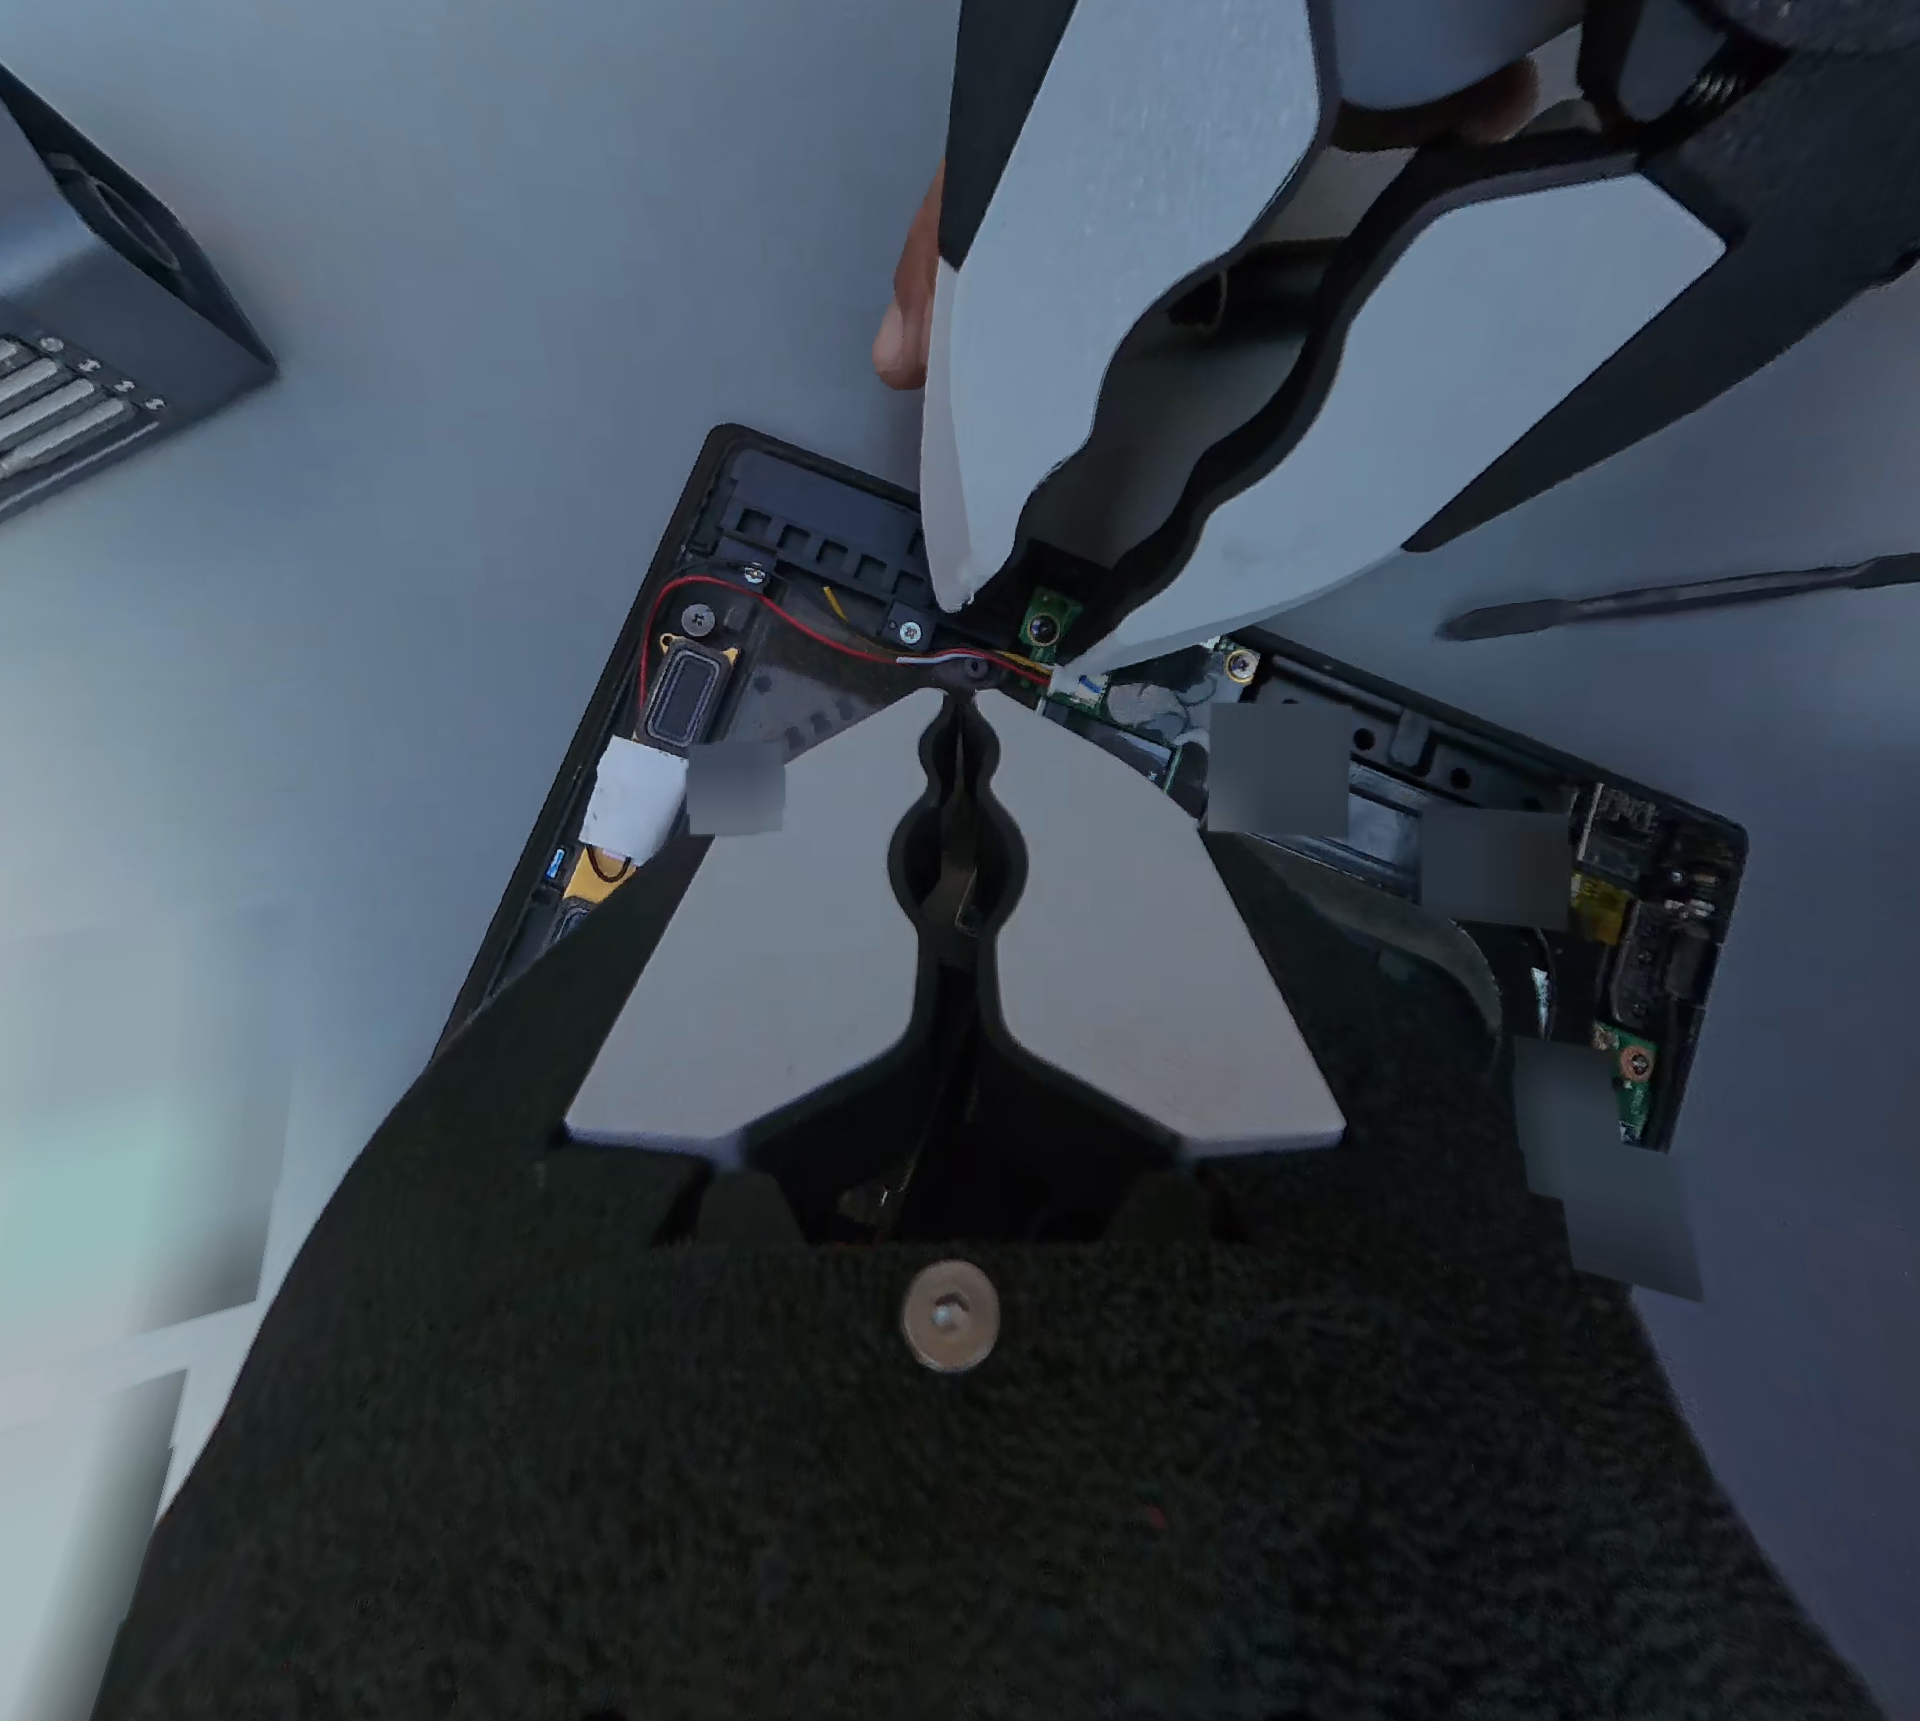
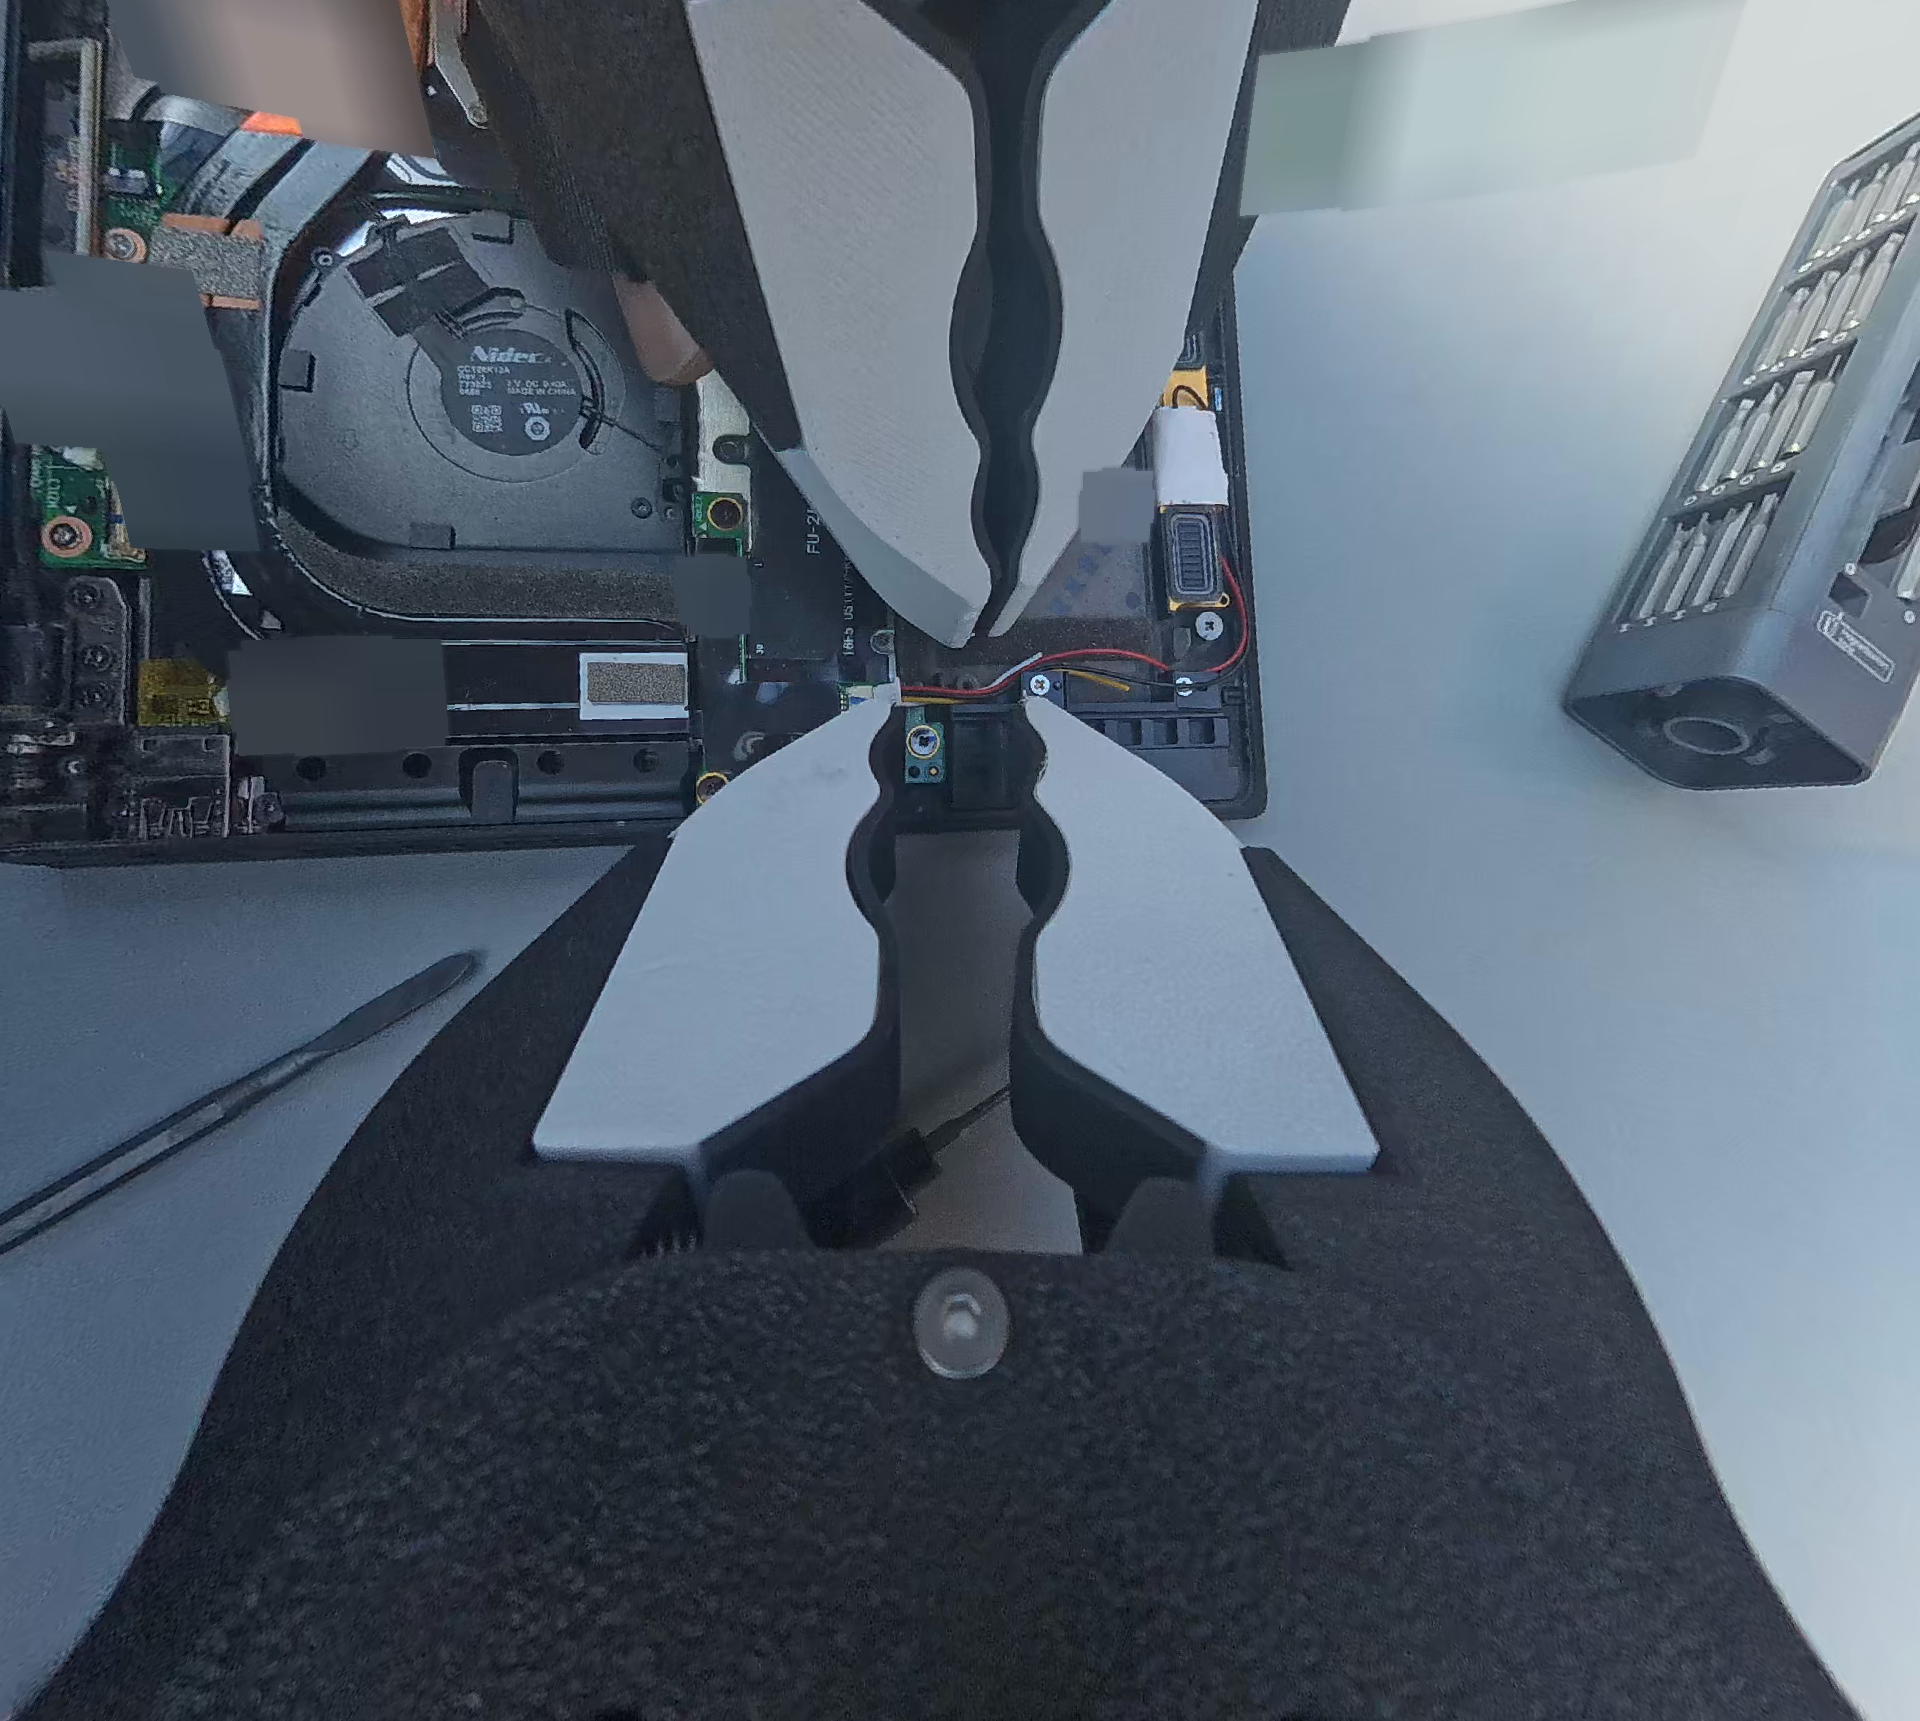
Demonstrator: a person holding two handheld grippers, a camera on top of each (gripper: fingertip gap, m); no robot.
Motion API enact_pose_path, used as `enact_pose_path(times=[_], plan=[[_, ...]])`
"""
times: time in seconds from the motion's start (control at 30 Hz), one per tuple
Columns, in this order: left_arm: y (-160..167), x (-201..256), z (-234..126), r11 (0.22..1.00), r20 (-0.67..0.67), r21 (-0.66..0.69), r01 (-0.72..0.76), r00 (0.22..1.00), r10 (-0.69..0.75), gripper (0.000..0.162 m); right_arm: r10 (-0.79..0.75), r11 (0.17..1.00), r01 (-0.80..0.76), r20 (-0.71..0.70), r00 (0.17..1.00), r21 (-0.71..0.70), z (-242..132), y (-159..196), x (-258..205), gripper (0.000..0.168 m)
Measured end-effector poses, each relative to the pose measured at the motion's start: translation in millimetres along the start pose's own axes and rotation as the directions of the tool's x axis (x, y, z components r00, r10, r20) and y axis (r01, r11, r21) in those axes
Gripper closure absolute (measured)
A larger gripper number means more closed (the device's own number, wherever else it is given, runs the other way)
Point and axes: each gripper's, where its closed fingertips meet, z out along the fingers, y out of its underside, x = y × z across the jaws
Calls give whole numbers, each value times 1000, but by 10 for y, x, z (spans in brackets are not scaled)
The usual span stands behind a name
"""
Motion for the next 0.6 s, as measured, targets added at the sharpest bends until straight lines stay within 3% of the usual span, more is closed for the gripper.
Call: enact_pose_path(times=[0.03, 0.6], plan=[[-4, 4, 7, 1000, 0, 0, -3, 1000, 3, 162, -4, 1000, 4, -1, 1000, -3, -8, 3, 3, 150], [-18, 16, 46, 996, 36, -31, -89, 995, 90, 162, 30, 998, -31, 23, 999, 57, -37, -31, -129, 152]])
